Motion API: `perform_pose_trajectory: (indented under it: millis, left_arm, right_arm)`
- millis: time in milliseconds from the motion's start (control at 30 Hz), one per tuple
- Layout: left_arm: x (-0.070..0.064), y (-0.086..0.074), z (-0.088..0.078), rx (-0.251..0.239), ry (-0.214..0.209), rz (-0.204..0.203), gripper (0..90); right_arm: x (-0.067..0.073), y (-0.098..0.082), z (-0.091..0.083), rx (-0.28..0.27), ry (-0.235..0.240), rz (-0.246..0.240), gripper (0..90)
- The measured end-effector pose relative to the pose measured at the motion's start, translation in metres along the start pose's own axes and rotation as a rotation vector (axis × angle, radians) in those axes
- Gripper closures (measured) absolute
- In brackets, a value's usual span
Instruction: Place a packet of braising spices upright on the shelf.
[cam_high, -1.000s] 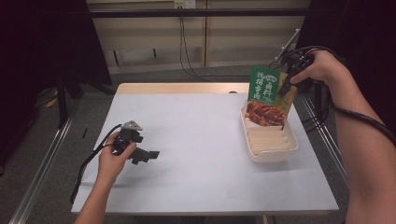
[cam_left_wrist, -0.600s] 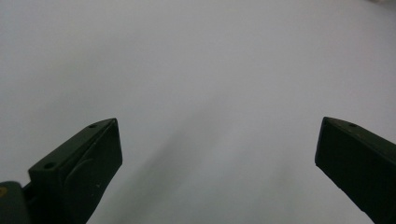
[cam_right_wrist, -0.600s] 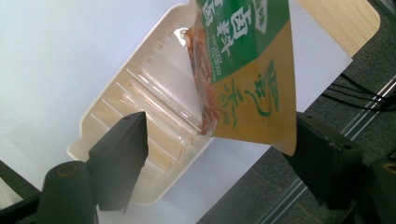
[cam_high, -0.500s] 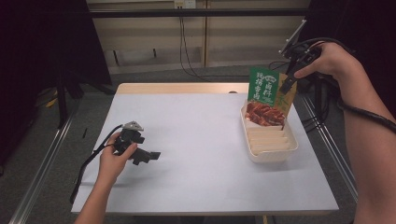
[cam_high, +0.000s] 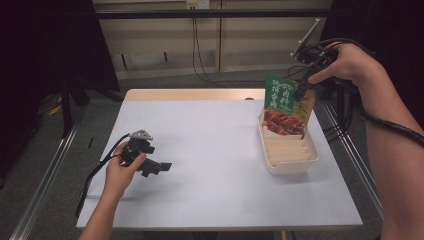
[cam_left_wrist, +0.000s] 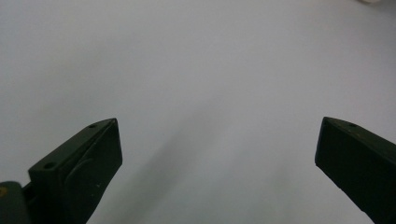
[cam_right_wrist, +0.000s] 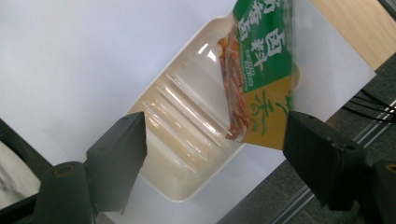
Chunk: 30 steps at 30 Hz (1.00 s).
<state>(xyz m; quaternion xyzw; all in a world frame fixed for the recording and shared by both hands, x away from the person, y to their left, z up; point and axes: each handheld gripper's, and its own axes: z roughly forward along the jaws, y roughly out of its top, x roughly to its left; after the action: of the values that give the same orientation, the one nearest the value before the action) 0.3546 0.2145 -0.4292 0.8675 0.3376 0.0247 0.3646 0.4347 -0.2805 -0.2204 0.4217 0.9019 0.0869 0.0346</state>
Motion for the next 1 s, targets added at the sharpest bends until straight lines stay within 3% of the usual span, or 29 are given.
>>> perform_pose_trajectory:
  millis: [267,533,1000]
  left_arm:
    - [-0.002,-0.001,-0.003,-0.004,-0.005,0.003,0.6]
    - [-0.001,-0.001,-0.007,-0.014,-0.003,0.005,0.6]
    - [0.000,-0.001,-0.008,-0.021,-0.004,-0.002,0.6]
  right_arm:
    - [0.011,0.009,-0.004,0.016,0.011,-0.008,21.9]
    - [0.023,0.018,0.006,0.008,0.045,-0.018,22.0]
    - [0.046,0.028,0.029,0.007,0.084,-0.078,22.0]
